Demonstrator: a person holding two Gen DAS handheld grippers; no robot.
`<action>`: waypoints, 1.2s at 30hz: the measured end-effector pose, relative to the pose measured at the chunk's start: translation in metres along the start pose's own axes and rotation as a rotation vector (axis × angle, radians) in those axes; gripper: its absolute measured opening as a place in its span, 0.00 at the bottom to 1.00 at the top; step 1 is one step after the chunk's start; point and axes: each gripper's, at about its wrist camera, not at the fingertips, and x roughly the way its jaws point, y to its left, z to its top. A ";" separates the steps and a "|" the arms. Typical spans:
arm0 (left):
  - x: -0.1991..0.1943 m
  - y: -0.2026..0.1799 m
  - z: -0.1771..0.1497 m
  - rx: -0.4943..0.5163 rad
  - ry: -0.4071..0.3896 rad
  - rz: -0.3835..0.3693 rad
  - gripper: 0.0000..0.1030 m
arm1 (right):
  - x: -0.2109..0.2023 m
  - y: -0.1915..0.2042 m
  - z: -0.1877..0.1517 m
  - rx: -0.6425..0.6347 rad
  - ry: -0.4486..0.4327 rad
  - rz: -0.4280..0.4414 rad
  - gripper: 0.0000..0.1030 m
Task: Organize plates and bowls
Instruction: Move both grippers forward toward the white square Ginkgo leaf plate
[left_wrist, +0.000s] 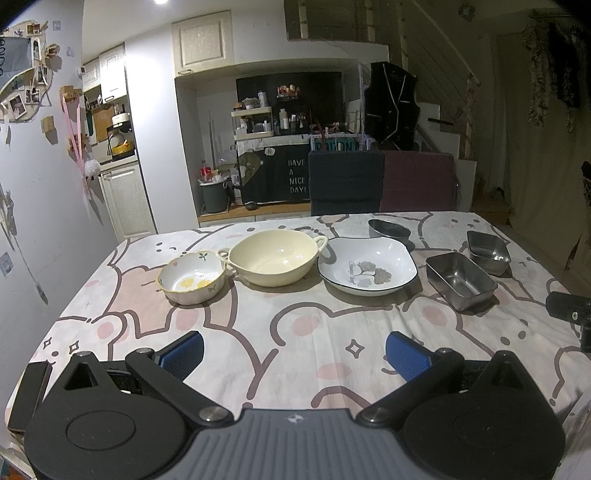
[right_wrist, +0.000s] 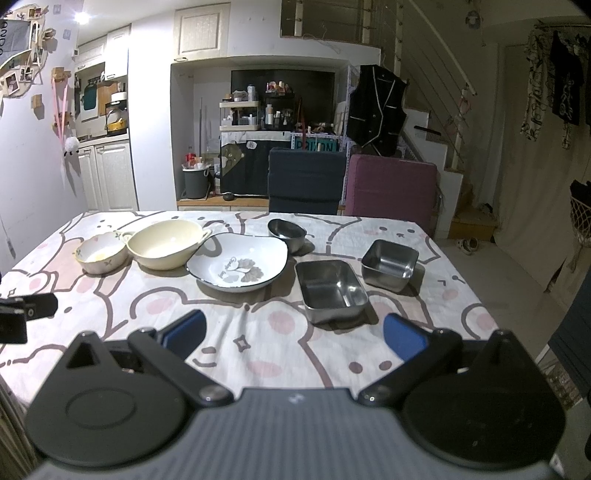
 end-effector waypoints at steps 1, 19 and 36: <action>0.000 0.002 0.003 -0.002 0.003 -0.003 1.00 | 0.000 0.000 -0.001 0.001 0.000 0.000 1.00; 0.058 -0.005 0.079 -0.003 0.003 -0.013 1.00 | 0.037 -0.006 0.056 -0.020 -0.039 0.046 1.00; 0.134 -0.005 0.162 -0.010 0.010 -0.013 1.00 | 0.104 -0.007 0.138 -0.064 -0.065 0.079 1.00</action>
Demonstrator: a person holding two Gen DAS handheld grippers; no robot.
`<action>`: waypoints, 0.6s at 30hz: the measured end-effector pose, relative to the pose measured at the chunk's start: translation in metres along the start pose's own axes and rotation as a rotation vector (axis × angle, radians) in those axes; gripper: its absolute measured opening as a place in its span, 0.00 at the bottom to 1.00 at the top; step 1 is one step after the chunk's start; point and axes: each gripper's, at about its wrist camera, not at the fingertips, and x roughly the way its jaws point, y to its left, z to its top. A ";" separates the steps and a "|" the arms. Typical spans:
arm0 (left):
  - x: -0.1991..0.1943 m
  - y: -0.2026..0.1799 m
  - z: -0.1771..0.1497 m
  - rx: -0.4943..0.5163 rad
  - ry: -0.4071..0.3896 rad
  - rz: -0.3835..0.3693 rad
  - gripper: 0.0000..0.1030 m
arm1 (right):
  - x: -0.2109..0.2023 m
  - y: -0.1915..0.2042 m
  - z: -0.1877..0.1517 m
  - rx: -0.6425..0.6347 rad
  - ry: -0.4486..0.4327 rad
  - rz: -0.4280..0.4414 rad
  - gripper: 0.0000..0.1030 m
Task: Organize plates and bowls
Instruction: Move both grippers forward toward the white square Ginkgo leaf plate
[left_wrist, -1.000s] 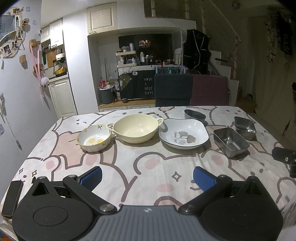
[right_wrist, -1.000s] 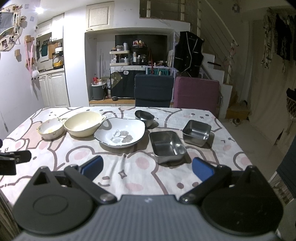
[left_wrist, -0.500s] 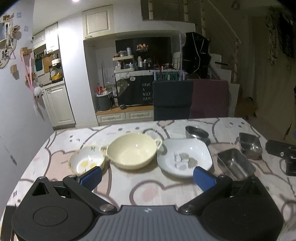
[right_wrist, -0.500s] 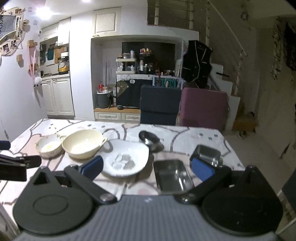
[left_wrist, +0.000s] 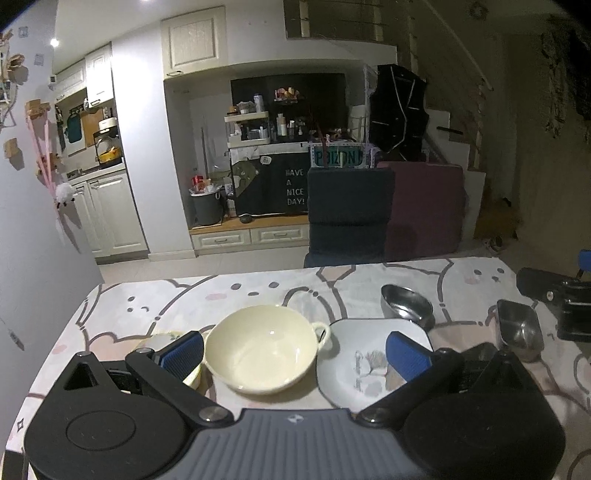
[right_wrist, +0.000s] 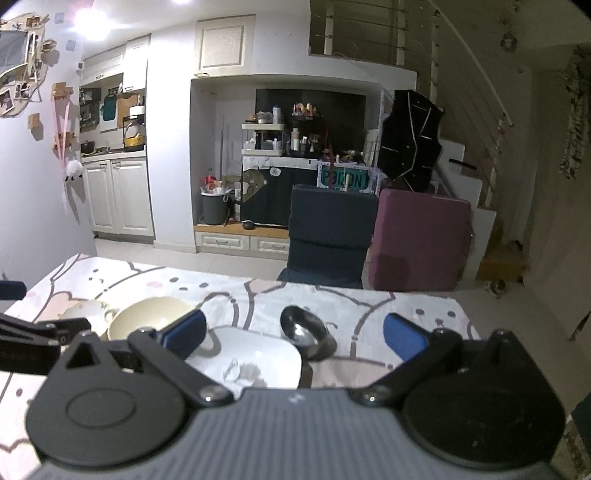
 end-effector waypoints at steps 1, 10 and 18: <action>0.005 -0.001 0.003 -0.003 0.002 -0.005 1.00 | 0.004 0.000 0.003 0.000 -0.004 -0.003 1.00; 0.055 -0.008 0.019 0.000 0.047 -0.028 1.00 | 0.031 -0.003 0.008 0.038 -0.002 0.023 1.00; 0.097 -0.013 0.011 0.011 0.102 -0.058 1.00 | 0.068 -0.008 0.003 0.054 0.045 0.011 1.00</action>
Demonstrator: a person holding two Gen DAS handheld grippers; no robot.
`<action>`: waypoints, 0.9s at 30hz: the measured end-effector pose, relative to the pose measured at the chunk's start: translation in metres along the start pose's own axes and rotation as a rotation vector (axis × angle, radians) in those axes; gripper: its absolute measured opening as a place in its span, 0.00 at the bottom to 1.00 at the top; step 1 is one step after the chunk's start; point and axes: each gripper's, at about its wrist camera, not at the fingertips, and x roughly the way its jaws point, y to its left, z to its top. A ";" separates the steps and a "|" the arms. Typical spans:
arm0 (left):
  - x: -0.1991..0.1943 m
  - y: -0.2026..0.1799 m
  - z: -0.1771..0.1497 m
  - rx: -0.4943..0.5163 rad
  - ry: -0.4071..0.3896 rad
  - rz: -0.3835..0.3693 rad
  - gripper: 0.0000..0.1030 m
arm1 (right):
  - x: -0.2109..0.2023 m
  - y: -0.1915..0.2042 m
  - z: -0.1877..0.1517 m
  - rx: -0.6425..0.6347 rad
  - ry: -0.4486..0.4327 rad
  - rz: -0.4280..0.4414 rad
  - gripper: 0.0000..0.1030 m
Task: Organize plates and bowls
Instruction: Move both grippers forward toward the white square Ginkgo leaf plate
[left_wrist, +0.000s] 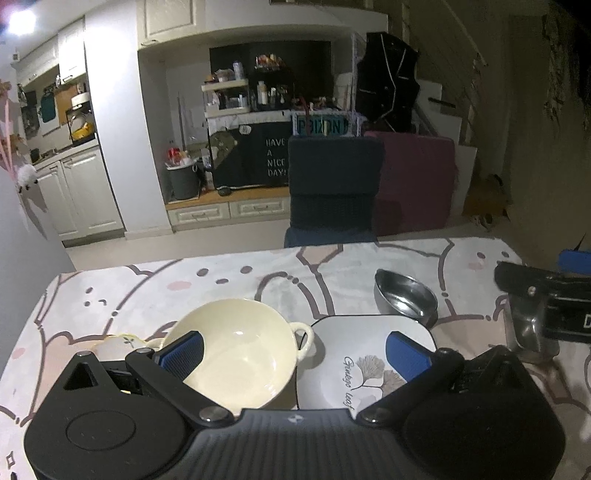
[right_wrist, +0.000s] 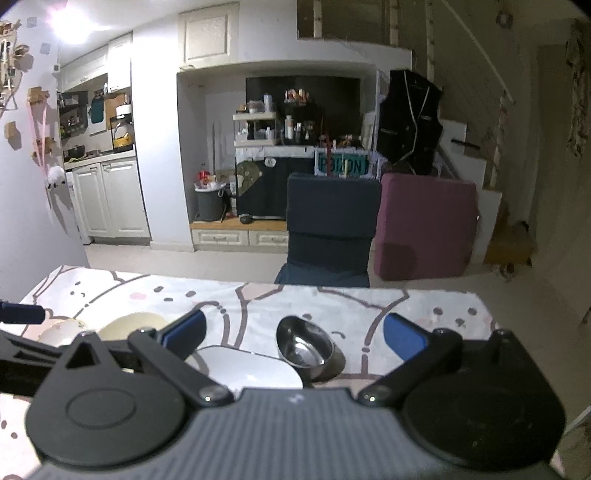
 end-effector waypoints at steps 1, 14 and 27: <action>0.004 0.001 -0.001 -0.003 0.005 -0.002 1.00 | 0.006 -0.001 0.000 0.003 0.013 0.015 1.00; 0.057 0.020 -0.025 -0.082 0.088 -0.059 1.00 | 0.071 -0.012 -0.037 0.088 0.240 0.125 1.00; 0.087 0.044 -0.042 -0.178 0.111 -0.204 1.00 | 0.117 -0.049 -0.071 0.424 0.501 0.155 0.61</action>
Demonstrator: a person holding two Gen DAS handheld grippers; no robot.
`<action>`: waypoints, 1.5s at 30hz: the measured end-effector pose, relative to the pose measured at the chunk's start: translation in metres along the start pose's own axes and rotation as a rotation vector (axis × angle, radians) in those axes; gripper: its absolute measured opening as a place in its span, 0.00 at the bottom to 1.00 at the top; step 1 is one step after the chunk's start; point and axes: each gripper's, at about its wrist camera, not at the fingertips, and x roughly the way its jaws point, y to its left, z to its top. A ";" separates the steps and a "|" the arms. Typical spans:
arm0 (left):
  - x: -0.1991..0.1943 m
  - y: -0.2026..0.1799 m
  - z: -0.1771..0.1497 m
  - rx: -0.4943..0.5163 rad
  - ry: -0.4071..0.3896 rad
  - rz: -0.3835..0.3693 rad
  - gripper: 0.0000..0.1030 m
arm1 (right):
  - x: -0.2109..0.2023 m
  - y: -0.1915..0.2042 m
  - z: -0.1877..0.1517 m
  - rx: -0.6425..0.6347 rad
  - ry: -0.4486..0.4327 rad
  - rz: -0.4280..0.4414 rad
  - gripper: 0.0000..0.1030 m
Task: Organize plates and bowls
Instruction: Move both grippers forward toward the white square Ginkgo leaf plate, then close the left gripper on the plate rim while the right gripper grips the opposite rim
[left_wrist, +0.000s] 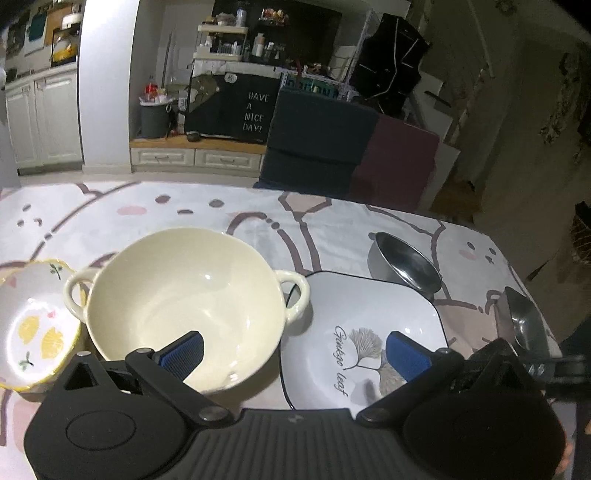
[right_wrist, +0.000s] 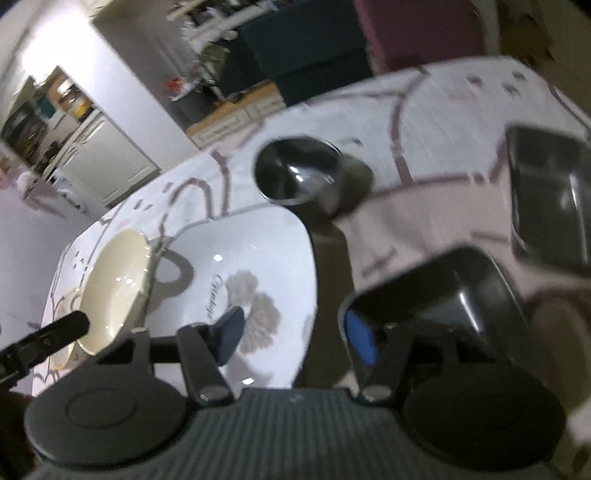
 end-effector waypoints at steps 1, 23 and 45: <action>0.002 0.002 0.000 -0.014 0.009 -0.014 1.00 | 0.002 -0.001 -0.003 0.008 0.010 -0.011 0.57; 0.037 0.026 -0.014 -0.188 0.247 -0.079 0.51 | -0.005 0.013 -0.030 0.057 0.116 -0.007 0.33; 0.071 0.020 -0.018 -0.134 0.255 -0.044 0.13 | 0.030 0.006 0.003 -0.062 0.010 -0.079 0.10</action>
